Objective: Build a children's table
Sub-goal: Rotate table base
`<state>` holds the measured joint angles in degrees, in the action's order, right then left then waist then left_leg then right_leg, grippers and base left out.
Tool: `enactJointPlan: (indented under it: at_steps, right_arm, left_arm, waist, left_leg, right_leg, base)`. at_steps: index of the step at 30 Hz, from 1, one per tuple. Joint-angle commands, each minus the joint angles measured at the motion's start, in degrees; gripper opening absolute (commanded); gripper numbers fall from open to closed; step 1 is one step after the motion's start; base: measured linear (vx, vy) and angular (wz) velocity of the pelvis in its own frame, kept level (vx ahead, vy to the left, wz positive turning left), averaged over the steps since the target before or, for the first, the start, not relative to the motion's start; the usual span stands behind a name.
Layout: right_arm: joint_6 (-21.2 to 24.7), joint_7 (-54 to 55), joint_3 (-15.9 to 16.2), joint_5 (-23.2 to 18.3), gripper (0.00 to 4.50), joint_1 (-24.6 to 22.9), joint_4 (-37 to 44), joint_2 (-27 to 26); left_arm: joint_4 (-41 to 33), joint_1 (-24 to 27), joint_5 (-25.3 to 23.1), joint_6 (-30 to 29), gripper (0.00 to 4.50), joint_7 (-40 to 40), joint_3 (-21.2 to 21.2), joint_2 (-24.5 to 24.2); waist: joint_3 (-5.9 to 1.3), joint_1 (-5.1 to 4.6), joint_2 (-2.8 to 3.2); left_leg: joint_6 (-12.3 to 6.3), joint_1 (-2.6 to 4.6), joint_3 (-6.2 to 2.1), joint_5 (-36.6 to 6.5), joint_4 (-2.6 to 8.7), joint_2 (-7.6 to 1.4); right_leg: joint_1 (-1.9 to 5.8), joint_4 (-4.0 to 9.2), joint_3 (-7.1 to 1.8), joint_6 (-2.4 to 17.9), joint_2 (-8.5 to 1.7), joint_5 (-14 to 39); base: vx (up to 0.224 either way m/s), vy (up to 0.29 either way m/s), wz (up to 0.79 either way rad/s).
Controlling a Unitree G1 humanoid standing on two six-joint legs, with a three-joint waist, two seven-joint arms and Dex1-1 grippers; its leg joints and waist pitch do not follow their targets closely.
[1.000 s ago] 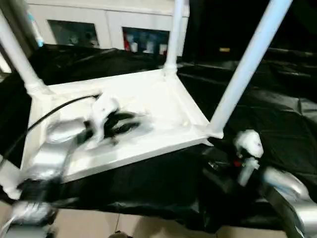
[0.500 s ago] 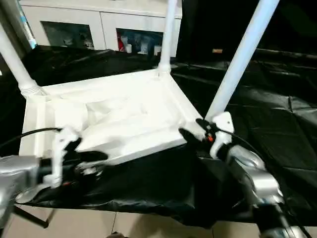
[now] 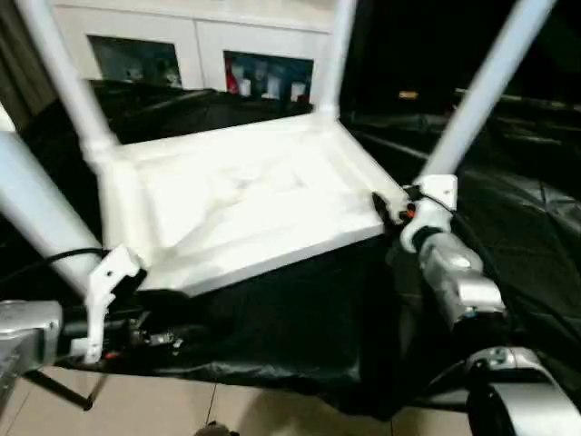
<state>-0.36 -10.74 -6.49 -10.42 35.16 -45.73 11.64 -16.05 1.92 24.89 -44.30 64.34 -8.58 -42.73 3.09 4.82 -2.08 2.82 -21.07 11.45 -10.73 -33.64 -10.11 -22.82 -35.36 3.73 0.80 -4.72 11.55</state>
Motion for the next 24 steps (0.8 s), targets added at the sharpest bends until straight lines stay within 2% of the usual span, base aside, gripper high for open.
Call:
enactJointPlan:
  at_steps: [1,5,8,11,13,14,15,17,18,19,20,21,22,24]
  right_arm:
    - [-1.6,3.29,-4.41,0.6,3.86,1.05,-1.18,3.6]
    - [-3.47,2.72,-4.57,0.03,3.86,2.28,-4.09,4.72]
    - [-4.63,-0.91,-3.12,0.52,3.86,2.15,-4.53,4.86]
    - [-5.28,-6.26,0.06,1.73,3.86,-0.1,-1.68,4.9]
    - [-5.39,-9.12,2.32,2.72,3.86,-2.12,1.02,5.02]
    - [-5.44,-10.62,3.15,2.62,3.86,-3.92,3.5,4.98]
    - [-5.53,-11.0,3.36,2.56,3.86,-4.42,4.17,4.94]
    - [-5.69,-12.57,3.56,1.45,3.86,-7.02,7.55,4.66]
    - [-5.83,-12.66,3.51,1.25,3.86,-8.0,8.57,4.67]
    - [-5.85,-12.87,3.38,1.01,3.86,-8.99,9.6,4.73]
    - [-5.74,-13.23,3.18,0.66,3.86,-9.87,10.56,4.8]
    - [-5.66,-13.41,3.07,0.5,3.86,-10.23,10.96,4.83]
    - [-5.45,-13.7,2.93,0.38,3.86,-10.74,11.65,4.86]
    - [-5.11,-14.16,2.75,0.4,3.86,-11.96,12.98,5.34]
  left_arm:
    - [0.57,0.27,-0.34,0.21,4.44,-1.08,-1.42,-0.61]
    - [0.91,1.03,-0.76,3.16,4.44,-1.15,-2.08,0.27]
    - [1.92,0.53,1.43,6.29,4.44,-2.94,-4.76,3.43]
    - [3.83,0.79,2.86,9.54,4.44,-3.05,-7.17,4.9]
    - [5.92,0.04,2.59,13.34,4.44,-4.81,-8.95,6.71]
    - [8.28,-2.21,2.88,16.75,4.44,-7.5,-11.11,9.09]
    - [9.03,-2.91,2.99,17.77,4.44,-8.28,-11.8,9.81]
    - [13.61,-6.81,1.73,26.1,4.44,-12.79,-14.89,13.27]
    - [14.61,-7.07,0.95,28.28,4.44,-13.17,-15.18,13.45]
    - [15.04,-6.65,0.81,28.68,4.44,-12.61,-15.07,13.17]
    - [15.0,-5.7,1.26,27.53,4.44,-11.31,-14.65,12.55]
    - [14.93,-5.22,1.53,26.85,4.44,-10.66,-14.43,12.25]
    - [14.93,-4.56,1.72,26.53,4.44,-9.71,-14.08,11.85]
    - [14.82,-3.01,2.55,24.67,4.44,-7.94,-14.02,10.73]
  waist:
    - [-3.44,-0.59,0.75]
    - [-3.43,-0.38,0.63]
    - [-3.43,-0.54,0.38]
    - [-3.44,-0.93,0.06]
    - [-3.37,-1.33,0.02]
    - [-3.33,-1.3,-0.18]
    - [-3.31,-1.22,-0.07]
    - [-3.3,-1.04,0.27]
    - [-3.32,-1.0,0.36]
    - [-3.43,-1.11,0.07]
    - [-3.35,-1.09,0.27]
    - [-3.35,-1.34,-0.01]
    - [-3.42,-1.37,0.37]
    - [-3.37,-1.51,0.29]
  left_leg:
    - [0.6,1.23,-0.97,-9.21,3.85,-2.63]
    - [0.37,1.19,-0.92,-9.24,3.71,-2.58]
    - [0.1,0.96,-0.97,-9.61,3.67,-2.61]
    - [-0.74,0.56,-1.09,-9.96,3.64,-2.59]
    - [-0.75,0.68,-1.12,-10.5,3.62,-2.77]
    - [-0.9,0.64,-1.16,-10.62,3.67,-2.79]
    - [-0.73,0.84,-1.09,-11.12,3.6,-2.88]
    - [-0.5,0.97,-1.17,-12.25,3.68,-2.91]
    - [-0.2,0.84,-1.36,-12.53,3.8,-2.95]
    - [0.14,0.83,-1.49,-12.47,3.88,-3.12]
    - [0.17,0.86,-1.53,-12.65,3.95,-3.1]
    - [0.13,0.76,-1.45,-12.88,3.92,-3.09]
    - [0.03,1.0,-1.37,-12.85,3.83,-3.07]
    - [-0.03,1.03,-1.24,-12.79,3.8,-3.08]
  right_leg:
    - [2.3,3.23,-3.13,11.06,-2.93,4.82]
    - [2.29,3.28,-3.07,10.63,-2.83,5.54]
    - [2.51,3.4,-3.07,10.58,-2.88,5.75]
    - [2.73,3.56,-3.03,10.86,-2.99,6.67]
    - [2.59,3.72,-3.07,10.7,-2.95,7.87]
    - [2.64,3.85,-3.04,10.65,-2.98,8.42]
    - [2.55,4.03,-3.14,10.44,-3.01,9.01]
    - [2.49,4.21,-3.1,10.44,-2.96,9.63]
    - [2.69,4.14,-3.03,10.13,-3.01,9.61]
    - [2.74,3.91,-2.95,9.91,-3.07,9.37]
    - [2.69,3.92,-2.93,9.78,-3.03,9.63]
    - [2.66,3.78,-2.99,9.67,-2.98,9.74]
    - [2.43,3.84,-3.04,10.03,-2.99,9.74]
    - [2.29,3.88,-3.06,10.75,-2.92,9.29]
  base:
    - [0.0,0.0,0.0]
    - [0.0,0.0,0.0]
    - [0.0,0.0,0.0]
    - [0.0,0.0,0.0]
    - [0.0,0.0,0.0]
    - [0.0,0.0,0.0]
    - [0.0,0.0,0.0]
    - [0.0,0.0,0.0]
    - [0.0,0.0,0.0]
    - [0.0,0.0,0.0]
    - [0.0,0.0,0.0]
    - [0.0,0.0,0.0]
    - [0.0,0.0,0.0]
    - [0.0,0.0,0.0]
